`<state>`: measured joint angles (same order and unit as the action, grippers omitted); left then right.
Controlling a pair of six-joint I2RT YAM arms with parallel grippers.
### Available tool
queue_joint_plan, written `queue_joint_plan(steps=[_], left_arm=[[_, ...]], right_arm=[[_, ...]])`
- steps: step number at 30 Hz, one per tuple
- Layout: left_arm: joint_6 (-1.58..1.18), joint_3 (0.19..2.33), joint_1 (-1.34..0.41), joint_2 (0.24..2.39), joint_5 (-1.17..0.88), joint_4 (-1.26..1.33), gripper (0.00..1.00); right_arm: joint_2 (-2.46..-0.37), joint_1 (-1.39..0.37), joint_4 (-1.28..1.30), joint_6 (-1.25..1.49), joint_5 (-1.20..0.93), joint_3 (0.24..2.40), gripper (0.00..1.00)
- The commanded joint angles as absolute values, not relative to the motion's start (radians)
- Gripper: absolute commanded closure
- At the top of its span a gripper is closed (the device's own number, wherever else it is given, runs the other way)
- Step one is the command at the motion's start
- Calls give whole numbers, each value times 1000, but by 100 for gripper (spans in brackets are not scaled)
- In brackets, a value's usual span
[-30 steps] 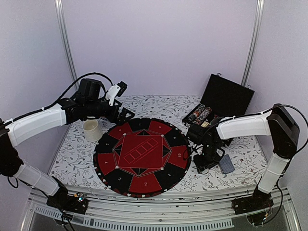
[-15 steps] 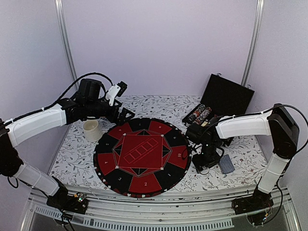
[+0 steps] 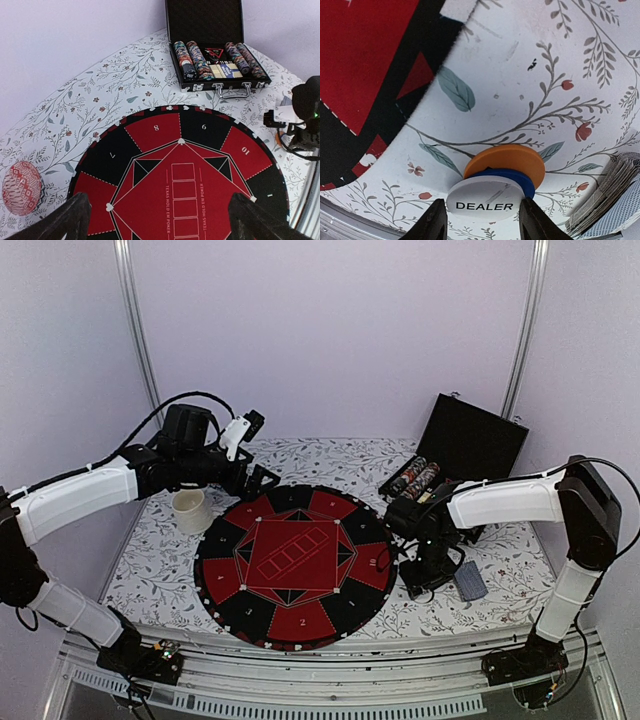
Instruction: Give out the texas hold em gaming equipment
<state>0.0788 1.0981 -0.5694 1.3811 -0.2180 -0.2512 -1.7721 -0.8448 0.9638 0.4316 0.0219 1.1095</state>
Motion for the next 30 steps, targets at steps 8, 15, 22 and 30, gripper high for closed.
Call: queue_joint_plan(steps=[8,15,22,30], left_arm=[[90,1083,-574,1357,-236,-240,2],[93,1080,-573,1354,-235,-240,2],[99,1078,-574,1355,-234,-239,2],[100,1078,-573,1354,-235,-238,2]], right_arm=[[-1797,-862,983,448,50,1134,39],[-1819,-863,979,446,60,1124,39],[-1805,-870,972,440,33,1152,43],[-1806,-873,994,442,45,1161,44]])
